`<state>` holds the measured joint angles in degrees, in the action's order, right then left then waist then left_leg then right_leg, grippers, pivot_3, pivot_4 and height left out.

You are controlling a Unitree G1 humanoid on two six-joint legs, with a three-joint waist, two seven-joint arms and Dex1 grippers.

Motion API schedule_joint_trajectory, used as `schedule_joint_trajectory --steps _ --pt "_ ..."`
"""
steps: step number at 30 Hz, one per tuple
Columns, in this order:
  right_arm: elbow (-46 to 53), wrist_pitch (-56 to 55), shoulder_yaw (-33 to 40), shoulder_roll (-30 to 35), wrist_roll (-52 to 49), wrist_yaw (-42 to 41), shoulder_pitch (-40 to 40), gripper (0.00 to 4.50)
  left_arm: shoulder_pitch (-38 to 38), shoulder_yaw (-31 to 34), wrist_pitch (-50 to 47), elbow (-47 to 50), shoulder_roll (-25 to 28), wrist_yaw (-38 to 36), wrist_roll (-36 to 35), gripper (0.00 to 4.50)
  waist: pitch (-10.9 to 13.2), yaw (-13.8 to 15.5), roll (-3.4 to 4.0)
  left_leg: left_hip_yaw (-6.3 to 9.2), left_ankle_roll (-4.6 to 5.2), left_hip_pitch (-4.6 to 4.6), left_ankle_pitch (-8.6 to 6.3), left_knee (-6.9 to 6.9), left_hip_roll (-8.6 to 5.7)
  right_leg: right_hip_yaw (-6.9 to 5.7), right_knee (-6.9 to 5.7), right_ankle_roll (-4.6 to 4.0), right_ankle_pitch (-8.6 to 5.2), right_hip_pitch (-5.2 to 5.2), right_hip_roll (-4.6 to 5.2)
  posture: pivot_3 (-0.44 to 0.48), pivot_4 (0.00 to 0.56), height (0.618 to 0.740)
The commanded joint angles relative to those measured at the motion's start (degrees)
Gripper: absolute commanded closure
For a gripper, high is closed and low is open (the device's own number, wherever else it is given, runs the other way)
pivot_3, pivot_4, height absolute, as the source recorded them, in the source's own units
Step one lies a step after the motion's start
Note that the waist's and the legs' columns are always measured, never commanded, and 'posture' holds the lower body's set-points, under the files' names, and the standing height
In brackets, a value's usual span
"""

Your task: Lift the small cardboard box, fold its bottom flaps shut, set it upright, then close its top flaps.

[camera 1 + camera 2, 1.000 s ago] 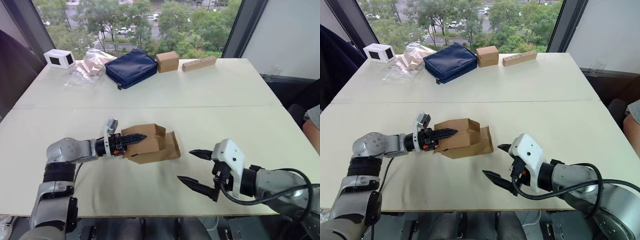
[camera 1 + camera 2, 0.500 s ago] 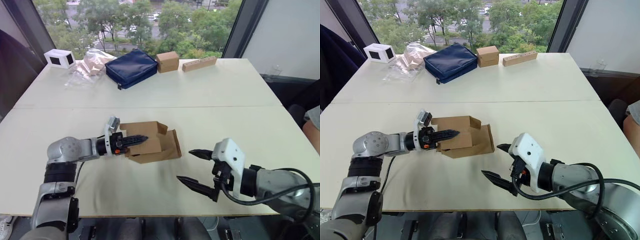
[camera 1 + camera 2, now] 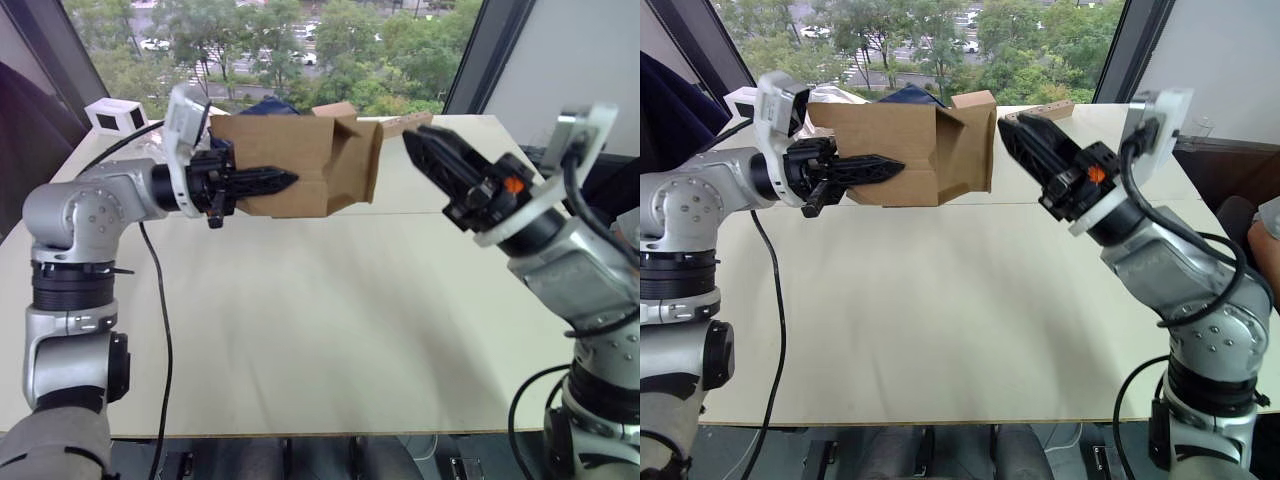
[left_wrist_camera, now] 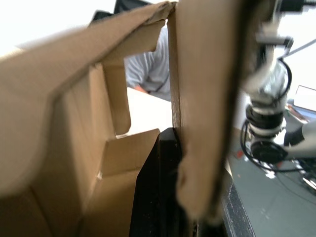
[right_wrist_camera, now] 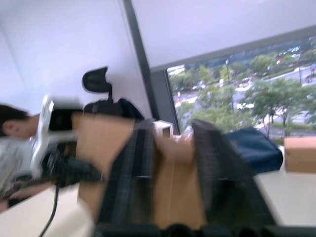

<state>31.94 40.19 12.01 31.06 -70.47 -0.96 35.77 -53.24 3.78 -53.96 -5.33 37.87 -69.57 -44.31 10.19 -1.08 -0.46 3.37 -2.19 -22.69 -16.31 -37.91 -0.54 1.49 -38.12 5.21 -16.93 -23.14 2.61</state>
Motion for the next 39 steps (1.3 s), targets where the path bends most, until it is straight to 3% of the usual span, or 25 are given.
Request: schedule_joint_trajectory --steps 1,10,28,35,39 --pt "-2.1 -2.1 -1.8 -1.3 4.2 -1.9 4.6 4.48 -3.6 0.3 3.4 1.0 0.5 -2.1 0.4 4.5 0.0 0.0 0.01 0.01 0.0 -0.03 0.0 -0.01 0.02 0.0 -0.02 0.0 0.0 -0.03 -0.05 0.0 0.15 0.74" --pt "1.3 0.6 -6.0 -2.1 5.9 -4.1 3.0 4.48 -4.6 1.3 2.6 4.2 0.1 -1.5 -2.4 4.5 0.0 0.1 0.01 0.09 0.01 -0.54 0.0 -0.23 -0.04 -0.05 -0.03 0.02 0.02 -0.38 -0.03 0.0 0.15 0.74" --pt "3.1 2.1 -8.6 -6.8 5.6 -4.6 1.9 4.48 -2.4 0.8 1.2 4.9 -0.1 -2.5 -4.5 4.5 0.0 0.0 0.01 0.08 0.01 -0.52 0.0 -0.23 -0.03 -0.06 -0.06 0.03 0.02 -0.4 -0.06 0.0 0.15 0.74" --pt "6.9 6.0 -1.9 2.9 -3.8 -8.7 -4.2 4.48 -2.7 1.3 2.2 2.8 -0.5 -1.1 -3.7 4.5 0.0 0.3 0.01 0.1 0.01 -0.56 0.0 -0.24 -0.07 -0.07 -0.03 0.03 0.02 -0.39 -0.02 0.0 0.15 0.74" --pt "6.6 6.9 5.7 9.7 -18.8 -9.3 -10.5 4.48 -3.2 1.2 2.6 1.4 -0.4 -1.3 -3.3 4.5 0.0 0.3 0.0 0.09 0.02 -0.56 -0.01 -0.26 -0.06 -0.08 -0.02 0.03 0.02 -0.37 -0.03 0.0 0.15 0.74"
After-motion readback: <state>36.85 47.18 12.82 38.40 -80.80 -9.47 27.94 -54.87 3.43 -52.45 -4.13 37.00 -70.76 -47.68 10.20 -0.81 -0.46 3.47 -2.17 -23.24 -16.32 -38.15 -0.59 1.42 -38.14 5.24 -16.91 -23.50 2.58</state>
